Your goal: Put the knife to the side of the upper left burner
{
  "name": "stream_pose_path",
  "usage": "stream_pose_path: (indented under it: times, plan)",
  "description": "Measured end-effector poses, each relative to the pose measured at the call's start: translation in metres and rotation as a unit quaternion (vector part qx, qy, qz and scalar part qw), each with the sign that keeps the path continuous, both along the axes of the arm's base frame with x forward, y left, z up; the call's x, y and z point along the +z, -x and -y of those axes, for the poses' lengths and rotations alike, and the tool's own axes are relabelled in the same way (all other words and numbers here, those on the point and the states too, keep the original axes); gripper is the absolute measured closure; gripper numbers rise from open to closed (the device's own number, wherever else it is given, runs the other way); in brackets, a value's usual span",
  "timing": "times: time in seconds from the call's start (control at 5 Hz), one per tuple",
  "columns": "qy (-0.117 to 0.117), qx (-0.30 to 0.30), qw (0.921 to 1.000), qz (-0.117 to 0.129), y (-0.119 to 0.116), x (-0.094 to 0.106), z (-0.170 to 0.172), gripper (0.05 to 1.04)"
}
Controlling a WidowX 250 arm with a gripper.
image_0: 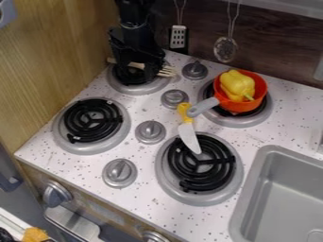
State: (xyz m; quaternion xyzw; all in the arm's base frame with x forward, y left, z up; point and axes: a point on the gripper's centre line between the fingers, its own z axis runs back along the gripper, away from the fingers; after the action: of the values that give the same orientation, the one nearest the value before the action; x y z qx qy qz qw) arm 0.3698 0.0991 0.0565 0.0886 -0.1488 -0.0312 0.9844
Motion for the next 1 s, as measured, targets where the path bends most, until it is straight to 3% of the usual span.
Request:
stream_pose_path:
  times: [0.4,0.6,0.8,1.0]
  plan:
    - [0.017,0.024,0.9991,-0.03,0.005,-0.017,0.01,0.083]
    - [0.04,0.061,0.9966,-0.037,-0.004,-0.009,0.029,0.083]
    - [0.056,0.119,0.9905,-0.04,-0.007,-0.008,0.043,0.083]
    - [0.068,0.139,0.9869,-0.045,-0.013,-0.021,0.045,0.083]
